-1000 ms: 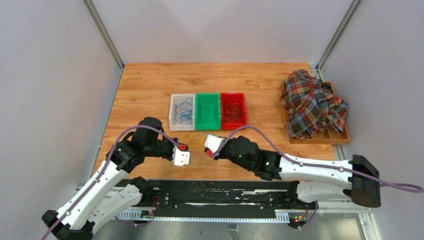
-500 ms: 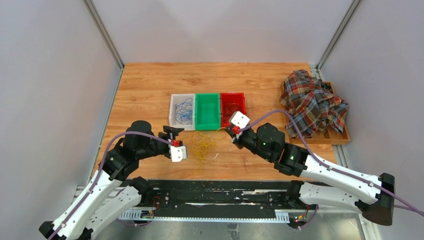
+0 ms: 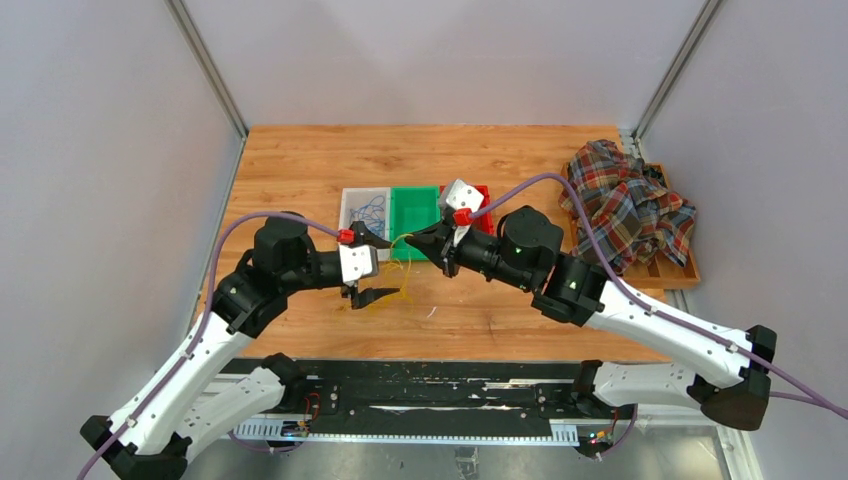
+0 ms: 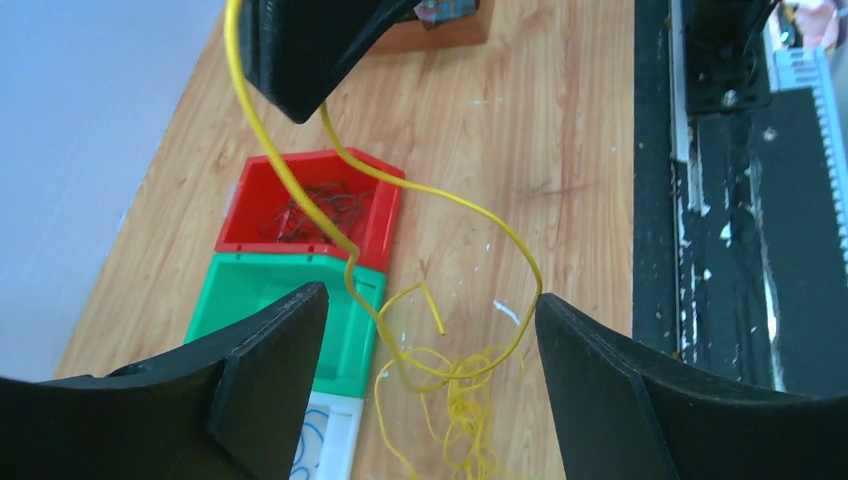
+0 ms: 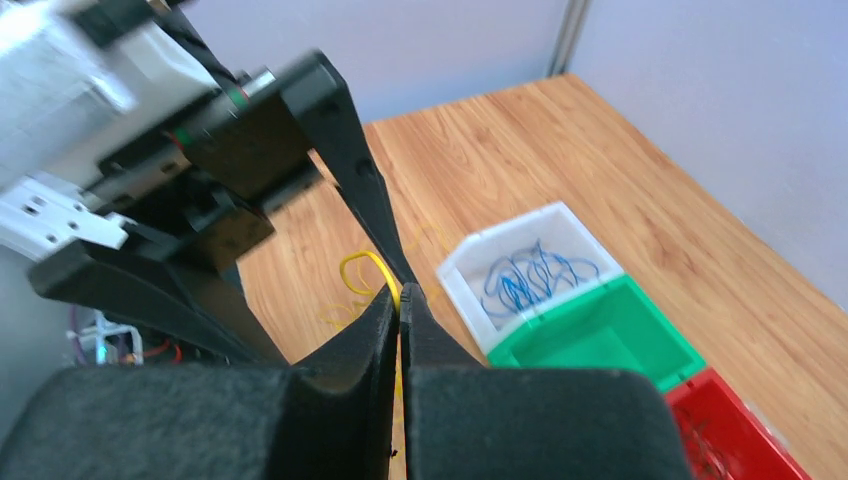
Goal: Untangle the cables
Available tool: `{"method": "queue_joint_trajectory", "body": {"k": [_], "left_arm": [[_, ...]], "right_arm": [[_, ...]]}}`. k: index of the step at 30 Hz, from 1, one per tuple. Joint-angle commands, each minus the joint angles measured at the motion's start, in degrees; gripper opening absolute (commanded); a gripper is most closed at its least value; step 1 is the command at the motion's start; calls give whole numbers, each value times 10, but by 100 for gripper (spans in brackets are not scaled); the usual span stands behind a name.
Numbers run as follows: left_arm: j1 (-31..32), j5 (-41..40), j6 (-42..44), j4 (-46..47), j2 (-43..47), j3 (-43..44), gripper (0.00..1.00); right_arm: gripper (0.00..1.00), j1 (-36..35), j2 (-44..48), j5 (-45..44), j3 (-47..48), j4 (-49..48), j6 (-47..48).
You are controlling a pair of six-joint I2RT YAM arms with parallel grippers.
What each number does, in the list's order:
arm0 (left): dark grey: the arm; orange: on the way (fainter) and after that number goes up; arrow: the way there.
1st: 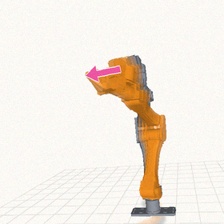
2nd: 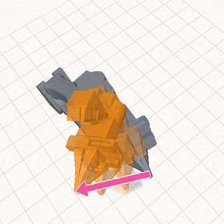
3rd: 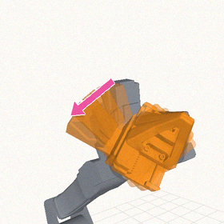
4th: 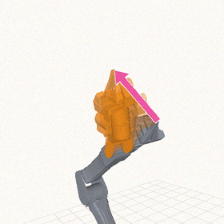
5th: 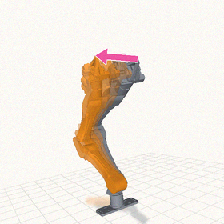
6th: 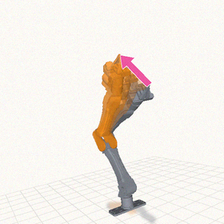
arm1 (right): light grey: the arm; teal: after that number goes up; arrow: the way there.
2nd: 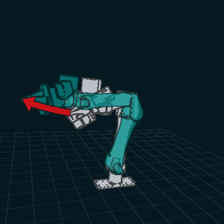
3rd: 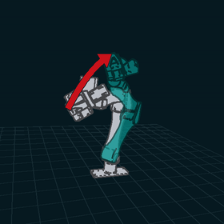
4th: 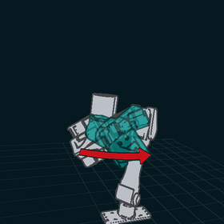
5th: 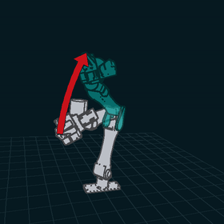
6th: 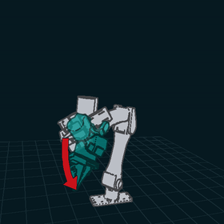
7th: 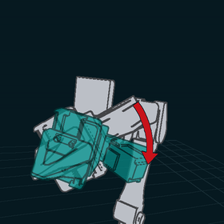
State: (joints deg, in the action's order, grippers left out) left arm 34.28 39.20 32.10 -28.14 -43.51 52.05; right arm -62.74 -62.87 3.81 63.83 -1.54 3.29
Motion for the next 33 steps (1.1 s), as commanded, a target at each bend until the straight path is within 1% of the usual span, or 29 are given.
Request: {"method": "queue_joint_trajectory", "body": {"k": [1, 3, 4, 6, 8, 9, 11, 12, 14, 15, 16, 17, 18, 19, 21, 23, 24, 27, 30, 33], "left_arm": [[3, 14, -96, 70, -2, 2, 80], [3, 1, -119, 86, -4, 2, 78], [3, -7, -129, 95, -4, 2, 75], [3, -14, -122, 103, -4, 2, 62], [3, -26, -125, 110, -6, 6, 45], [3, -28, -123, 110, -7, 10, 35], [3, -22, -120, 105, -14, 27, 8], [3, -14, -112, 93, -21, 42, 2], [3, 6, -94, 63, -38, 80, 1], [3, 10, -88, 49, -48, 103, 1], [2, 18, -70, 24, -61, 127, 1], [2, 25, -58, 6, -69, 151, 1], [3, 29, -49, -5, -75, 179, 1], [2, 30, -46, -11, -80, 195, 1], [2, 25, -41, -11, -84, 220, 1], [3, 14, -37, -5, -89, 241, 1], [3, 10, -36, -4, -92, 254, 1], [2, 4, -35, -6, -100, 287, 1], [3, 13, -39, -14, -105, 312, 1], [3, 18, -49, -19, -112, 333, 1]], "right_arm": [[1, 6, -15, 38, 36, -58, -34], [1, 6, -20, 42, 37, -73, -39], [1, 6, -22, 43, 36, -82, -40], [1, 6, -24, 40, 34, -98, -42], [1, 6, -21, 38, 32, -113, -43], [1, 6, -19, 38, 32, -120, -42], [1, 6, -17, 39, 31, -132, -40], [1, 6, -16, 40, 29, -137, -41], [1, 6, -11, 44, 14, -156, -55], [7, 6, -8, 46, 4, -166, -59], [17, 6, -4, 42, -5, -170, -63], [24, 7, 1, 31, -13, -170, -66], [27, 7, 8, 21, -23, -173, -68], [32, 9, 17, 11, -34, -177, -70], [49, 14, 38, -14, -58, -186, -78], [69, 16, 67, -37, -89, -205, -79], [72, 17, 79, -46, -106, -216, -78], [74, 21, 106, -57, -150, -227, -82], [74, 23, 103, -25, -171, -248, -78], [75, 26, 73, 29, -158, -249, -75]]}}
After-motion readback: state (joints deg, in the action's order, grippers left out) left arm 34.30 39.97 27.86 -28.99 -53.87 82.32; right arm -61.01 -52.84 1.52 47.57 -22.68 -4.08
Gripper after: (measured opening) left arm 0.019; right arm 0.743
